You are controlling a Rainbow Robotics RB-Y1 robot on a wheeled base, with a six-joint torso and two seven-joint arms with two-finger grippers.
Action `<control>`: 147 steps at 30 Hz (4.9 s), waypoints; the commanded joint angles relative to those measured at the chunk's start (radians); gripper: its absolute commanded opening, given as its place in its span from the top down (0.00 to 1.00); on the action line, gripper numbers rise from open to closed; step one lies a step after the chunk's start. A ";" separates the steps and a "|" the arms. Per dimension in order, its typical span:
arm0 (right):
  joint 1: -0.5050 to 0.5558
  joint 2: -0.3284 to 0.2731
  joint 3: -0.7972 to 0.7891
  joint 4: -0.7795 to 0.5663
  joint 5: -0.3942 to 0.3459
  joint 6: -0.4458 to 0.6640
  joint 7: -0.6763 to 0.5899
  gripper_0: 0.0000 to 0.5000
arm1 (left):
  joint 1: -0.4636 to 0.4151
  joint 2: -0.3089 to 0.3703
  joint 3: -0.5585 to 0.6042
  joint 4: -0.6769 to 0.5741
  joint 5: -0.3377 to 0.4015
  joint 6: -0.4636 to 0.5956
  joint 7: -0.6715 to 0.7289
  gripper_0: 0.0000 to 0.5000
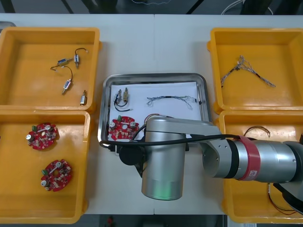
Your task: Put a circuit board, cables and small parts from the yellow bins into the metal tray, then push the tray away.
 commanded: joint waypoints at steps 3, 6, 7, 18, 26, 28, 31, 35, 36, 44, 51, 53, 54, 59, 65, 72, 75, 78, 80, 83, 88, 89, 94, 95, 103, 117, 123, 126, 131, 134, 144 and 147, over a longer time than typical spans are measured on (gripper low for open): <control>-0.082 -0.027 0.014 -0.011 -0.007 -0.007 0.022 1.00 | 0.021 0.038 0.029 -0.026 0.007 0.006 -0.081 0.00; -0.103 -0.027 0.014 -0.005 -0.008 -0.009 0.020 1.00 | 0.021 0.038 0.029 -0.026 0.007 0.006 -0.081 0.00; -0.111 -0.024 0.014 0.001 -0.015 -0.009 0.022 1.00 | 0.021 0.038 0.029 -0.026 0.007 0.006 -0.081 0.00; -0.172 -0.012 0.014 0.067 -0.022 -0.012 0.028 1.00 | 0.021 0.038 0.029 -0.026 0.007 0.006 -0.081 0.00; -0.223 0.019 0.008 0.136 -0.022 -0.027 0.035 1.00 | 0.021 0.038 0.029 -0.026 0.007 0.006 -0.081 0.00; -0.233 0.024 0.008 0.145 -0.022 -0.032 0.040 1.00 | 0.021 0.038 0.029 -0.026 0.007 0.006 -0.081 0.00; -0.246 0.027 0.008 0.161 -0.024 -0.041 0.049 1.00 | 0.021 0.038 0.029 -0.026 0.007 0.006 -0.081 0.00; -0.261 0.030 0.008 0.177 -0.024 -0.058 0.058 1.00 | 0.021 0.038 0.029 -0.026 0.007 0.006 -0.081 0.00; -0.264 0.031 0.008 0.182 -0.022 -0.061 0.060 1.00 | 0.021 0.038 0.029 -0.026 0.007 0.006 -0.081 0.00; -0.295 0.036 0.006 0.237 -0.019 -0.098 0.078 1.00 | 0.021 0.038 0.029 -0.026 0.007 0.006 -0.081 0.00; -0.304 0.048 -0.025 0.296 -0.018 -0.136 0.098 1.00 | 0.021 0.038 0.029 -0.026 0.007 0.006 -0.081 0.00; -0.304 0.051 -0.032 0.311 -0.018 -0.146 0.103 1.00 | 0.021 0.038 0.029 -0.026 0.007 0.006 -0.081 0.00; -0.304 0.053 -0.034 0.322 -0.018 -0.152 0.106 1.00 | 0.021 0.038 0.029 -0.026 0.007 0.006 -0.081 0.00; -0.304 0.056 -0.046 0.380 -0.022 -0.219 0.109 1.00 | 0.021 0.038 0.029 -0.026 0.007 0.006 -0.081 0.00; -0.309 0.073 -0.075 0.447 -0.022 -0.270 0.118 1.00 | 0.021 0.038 0.029 -0.026 0.007 0.006 -0.081 0.00; -0.319 0.087 -0.095 0.536 -0.022 -0.356 0.132 1.00 | 0.021 0.038 0.029 -0.026 0.007 0.006 -0.081 0.00; -0.321 0.091 -0.098 0.555 -0.022 -0.374 0.138 1.00 | 0.021 0.038 0.029 -0.026 0.007 0.006 -0.081 0.00; -0.324 0.091 -0.098 0.575 -0.021 -0.397 0.149 1.00 | 0.021 0.038 0.029 -0.026 0.007 0.006 -0.081 0.00; -0.324 0.091 -0.098 0.582 -0.018 -0.411 0.157 1.00 | 0.021 0.038 0.029 -0.026 0.007 0.006 -0.081 0.00; -0.329 0.094 -0.098 0.593 -0.016 -0.432 0.169 1.00 | 0.021 0.038 0.029 -0.026 0.007 0.006 -0.081 0.00; -0.330 0.096 -0.098 0.598 0.002 -0.454 0.186 1.00 | 0.021 0.038 0.029 -0.026 0.007 0.006 -0.081 0.00; -0.330 0.096 -0.098 0.601 0.005 -0.454 0.187 1.00 | 0.021 0.038 0.029 -0.026 0.007 0.006 -0.081 0.00; -0.338 0.096 -0.098 0.635 0.012 -0.508 0.207 1.00 | 0.021 0.038 0.029 -0.026 0.007 0.006 -0.081 0.00; -0.338 0.096 -0.098 0.636 0.012 -0.512 0.209 1.00 | 0.021 0.038 0.029 -0.026 0.007 0.006 -0.081 0.00; -0.347 0.097 -0.098 0.682 0.031 -0.554 0.235 1.00 | 0.021 0.038 0.029 -0.026 0.007 0.006 -0.081 0.00; -0.365 0.111 -0.124 0.763 0.067 -0.590 0.249 1.00 | 0.021 0.038 0.029 -0.026 0.007 0.006 -0.081 0.00; -0.370 0.117 -0.132 0.777 0.070 -0.603 0.250 1.00 | 0.021 0.038 0.029 -0.026 0.007 0.006 -0.081 0.00; -0.370 0.117 -0.132 0.777 0.068 -0.601 0.250 1.00 | 0.021 0.038 0.029 -0.026 0.007 0.006 -0.081 0.00; -0.370 0.117 -0.132 0.777 0.079 -0.601 0.255 0.85 | 0.021 0.038 0.029 -0.026 0.007 0.006 -0.081 0.00; -0.370 0.117 -0.132 0.777 0.090 -0.601 0.263 0.05 | 0.021 0.038 0.029 -0.026 0.007 0.006 -0.081 0.00; -0.364 0.116 -0.155 0.704 0.101 -0.483 0.287 0.00 | 0.021 0.038 0.029 -0.026 0.007 0.006 -0.081 0.00; -0.352 0.102 -0.178 0.616 0.078 -0.386 0.289 0.00 | 0.021 0.038 0.029 -0.026 0.007 0.006 -0.081 0.00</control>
